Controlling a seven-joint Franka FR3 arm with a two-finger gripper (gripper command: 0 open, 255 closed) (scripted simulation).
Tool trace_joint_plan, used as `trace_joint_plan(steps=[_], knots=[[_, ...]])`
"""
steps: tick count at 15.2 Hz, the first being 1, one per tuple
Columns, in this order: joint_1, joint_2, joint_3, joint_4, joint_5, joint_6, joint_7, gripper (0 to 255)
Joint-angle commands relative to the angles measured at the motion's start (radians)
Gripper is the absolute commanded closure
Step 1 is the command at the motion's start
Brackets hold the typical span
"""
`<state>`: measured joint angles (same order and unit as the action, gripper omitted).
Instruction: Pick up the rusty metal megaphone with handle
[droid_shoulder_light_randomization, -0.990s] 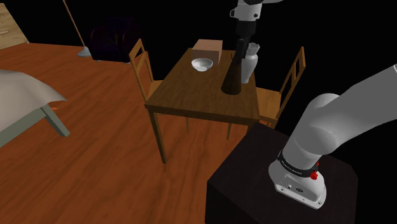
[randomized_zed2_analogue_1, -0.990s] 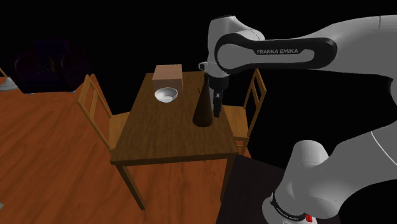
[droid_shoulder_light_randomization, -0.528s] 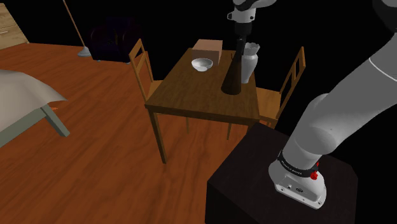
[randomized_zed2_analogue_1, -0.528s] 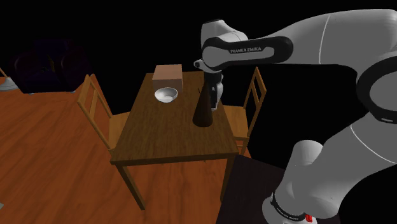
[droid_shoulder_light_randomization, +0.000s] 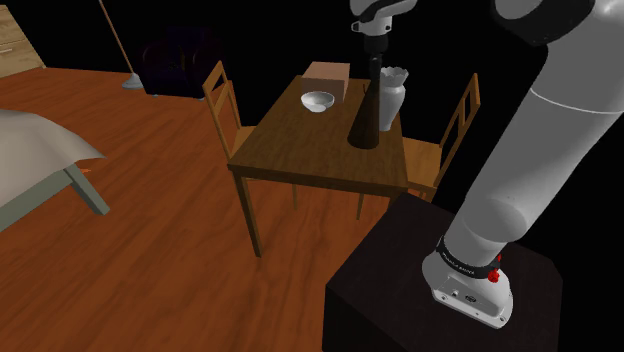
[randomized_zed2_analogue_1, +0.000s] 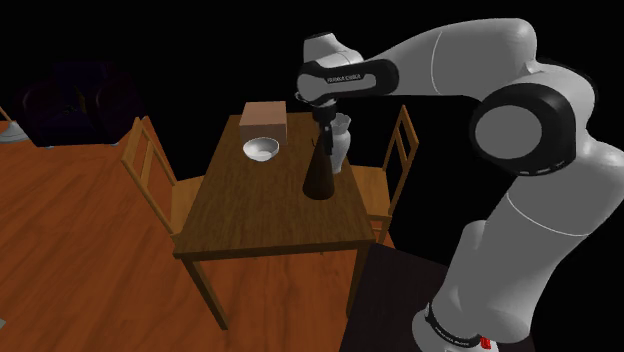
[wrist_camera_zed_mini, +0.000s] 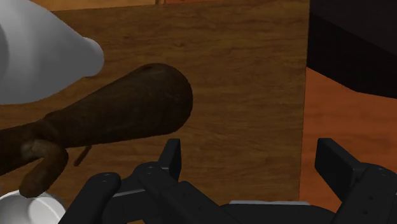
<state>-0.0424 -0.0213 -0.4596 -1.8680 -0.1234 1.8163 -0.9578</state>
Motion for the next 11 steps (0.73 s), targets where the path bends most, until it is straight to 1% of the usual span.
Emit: trace_joint_plan(steps=[1, 4, 7, 11], knots=[[-0.013, 0.080, -0.016, 0.076, 0.017, 0.004, -0.064, 0], [-0.044, 0.204, -0.028, 0.202, 0.051, 0.004, -0.151, 0], [-0.086, 0.333, -0.030, 0.348, 0.088, -0.009, -0.231, 0], [-0.161, 0.519, -0.017, 0.590, 0.134, -0.054, -0.324, 0]])
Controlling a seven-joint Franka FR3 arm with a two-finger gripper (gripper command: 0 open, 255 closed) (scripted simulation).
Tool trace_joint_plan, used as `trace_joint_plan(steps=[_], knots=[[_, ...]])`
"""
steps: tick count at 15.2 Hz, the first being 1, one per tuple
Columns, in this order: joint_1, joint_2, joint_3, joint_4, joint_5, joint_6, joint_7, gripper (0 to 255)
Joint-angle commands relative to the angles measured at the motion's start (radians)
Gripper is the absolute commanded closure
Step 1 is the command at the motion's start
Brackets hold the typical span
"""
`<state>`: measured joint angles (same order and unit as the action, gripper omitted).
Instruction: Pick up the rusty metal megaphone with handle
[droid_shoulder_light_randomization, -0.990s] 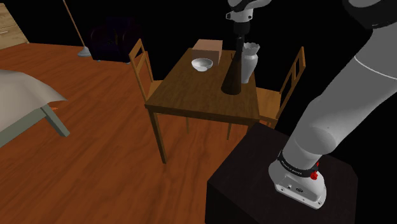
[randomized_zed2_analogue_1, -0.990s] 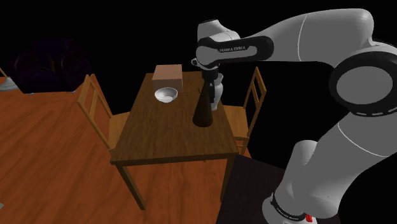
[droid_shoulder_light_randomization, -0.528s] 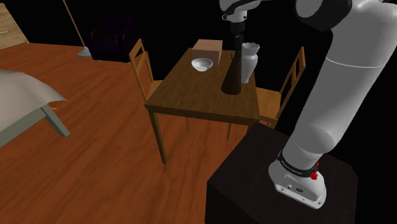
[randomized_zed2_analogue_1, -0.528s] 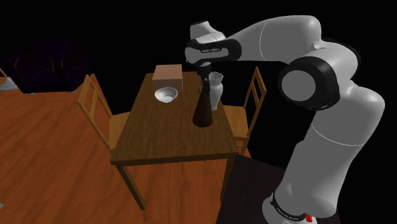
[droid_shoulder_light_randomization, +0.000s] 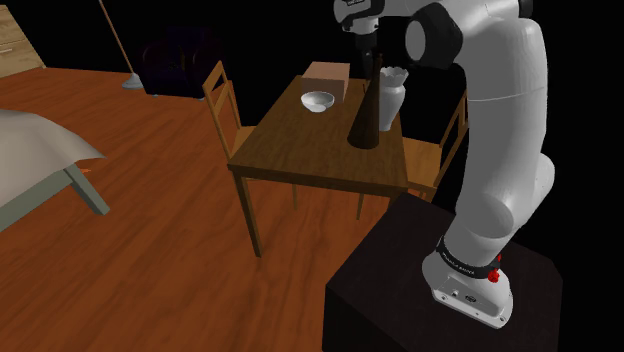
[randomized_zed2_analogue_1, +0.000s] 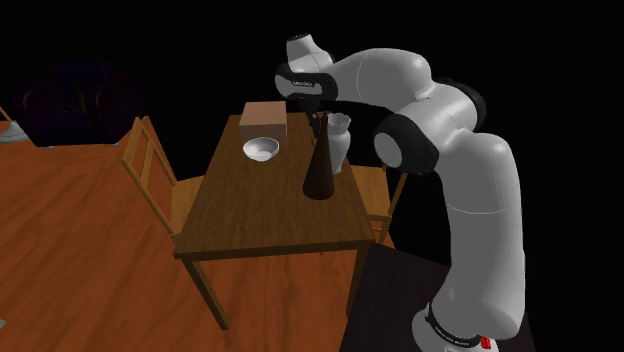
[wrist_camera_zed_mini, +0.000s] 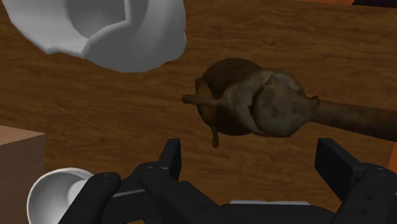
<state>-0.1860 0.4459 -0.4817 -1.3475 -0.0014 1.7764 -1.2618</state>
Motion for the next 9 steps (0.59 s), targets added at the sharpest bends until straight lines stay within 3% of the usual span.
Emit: trace_joint_plan(steps=[1, 9], knots=[[-0.036, 0.094, 0.010, 0.130, 0.022, -0.029, -0.037, 0], [-0.024, 0.093, 0.014, 0.025, 0.019, 0.072, -0.025, 0]])
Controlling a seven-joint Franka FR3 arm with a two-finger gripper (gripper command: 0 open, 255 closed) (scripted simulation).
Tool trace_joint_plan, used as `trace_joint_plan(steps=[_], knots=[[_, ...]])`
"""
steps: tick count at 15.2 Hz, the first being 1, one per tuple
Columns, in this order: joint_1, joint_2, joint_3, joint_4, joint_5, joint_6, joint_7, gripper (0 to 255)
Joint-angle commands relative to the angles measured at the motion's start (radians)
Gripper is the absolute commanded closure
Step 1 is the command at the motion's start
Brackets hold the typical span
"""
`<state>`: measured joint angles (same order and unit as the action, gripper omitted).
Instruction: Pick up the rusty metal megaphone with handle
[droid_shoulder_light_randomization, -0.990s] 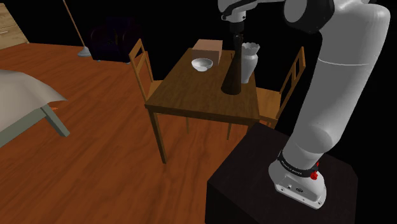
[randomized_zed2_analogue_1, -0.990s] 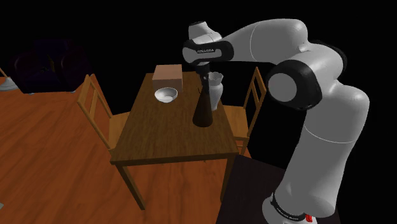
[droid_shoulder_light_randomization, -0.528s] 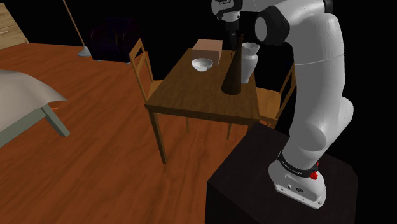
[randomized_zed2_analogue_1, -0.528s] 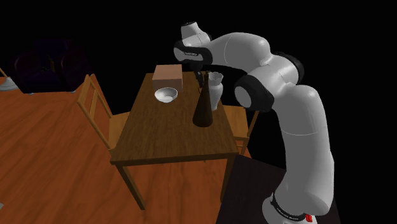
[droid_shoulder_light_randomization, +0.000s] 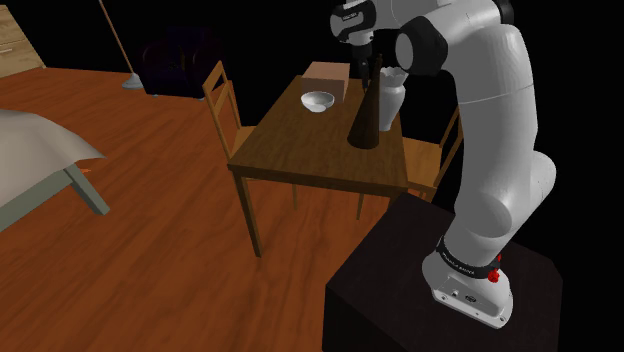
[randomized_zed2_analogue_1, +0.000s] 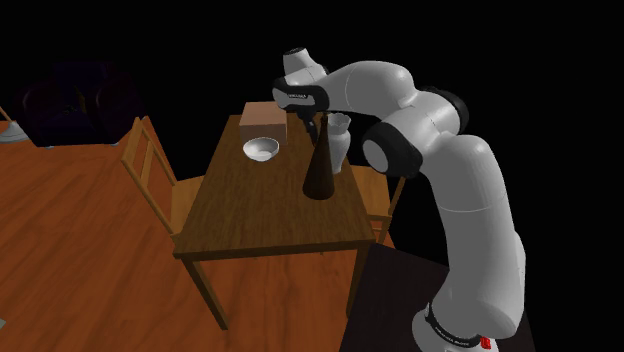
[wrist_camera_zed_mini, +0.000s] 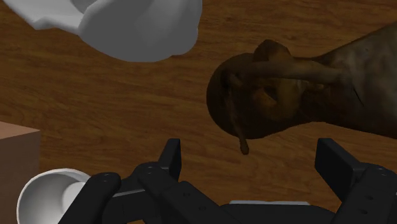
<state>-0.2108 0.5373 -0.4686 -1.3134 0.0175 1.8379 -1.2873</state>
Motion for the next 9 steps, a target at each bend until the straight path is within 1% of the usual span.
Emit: trace_joint_plan(steps=[1, 2, 9], knots=[[0.000, 0.002, 0.000, -0.009, 0.000, 0.011, 0.001, 0], [-0.001, 0.004, 0.001, -0.005, 0.001, 0.010, 0.000, 255], [0.000, 0.003, 0.001, -0.007, 0.001, 0.011, 0.001, 255]])
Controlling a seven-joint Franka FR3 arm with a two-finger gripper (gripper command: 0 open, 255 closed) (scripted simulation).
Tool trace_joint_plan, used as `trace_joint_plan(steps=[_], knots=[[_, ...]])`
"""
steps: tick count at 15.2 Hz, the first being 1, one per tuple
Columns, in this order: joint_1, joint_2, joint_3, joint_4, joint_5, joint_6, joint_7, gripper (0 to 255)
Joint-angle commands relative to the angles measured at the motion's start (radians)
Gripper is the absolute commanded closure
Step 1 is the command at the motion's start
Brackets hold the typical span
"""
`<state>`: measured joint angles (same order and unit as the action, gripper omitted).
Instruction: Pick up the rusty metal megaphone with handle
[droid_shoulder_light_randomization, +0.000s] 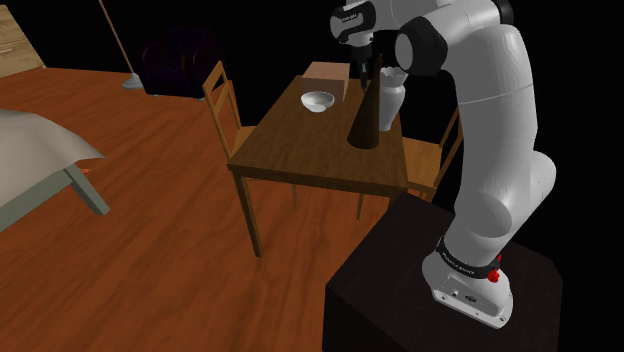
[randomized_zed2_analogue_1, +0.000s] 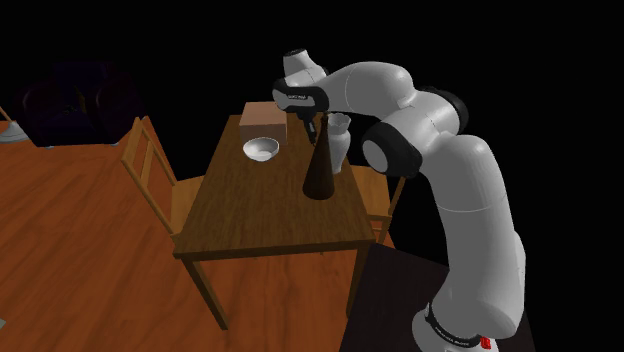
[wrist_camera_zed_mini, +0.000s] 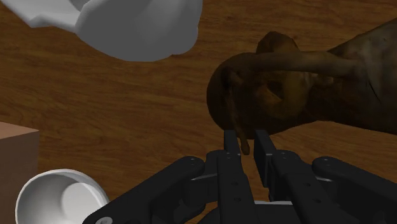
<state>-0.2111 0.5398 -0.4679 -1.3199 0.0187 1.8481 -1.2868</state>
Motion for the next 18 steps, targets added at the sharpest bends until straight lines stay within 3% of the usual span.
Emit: trace_joint_plan(steps=[1, 18], knots=[[0.000, 0.001, 0.000, 0.000, 0.000, 0.000, 0.000, 255], [-0.034, 0.022, -0.003, 0.242, 0.010, -0.216, -0.028, 255]])
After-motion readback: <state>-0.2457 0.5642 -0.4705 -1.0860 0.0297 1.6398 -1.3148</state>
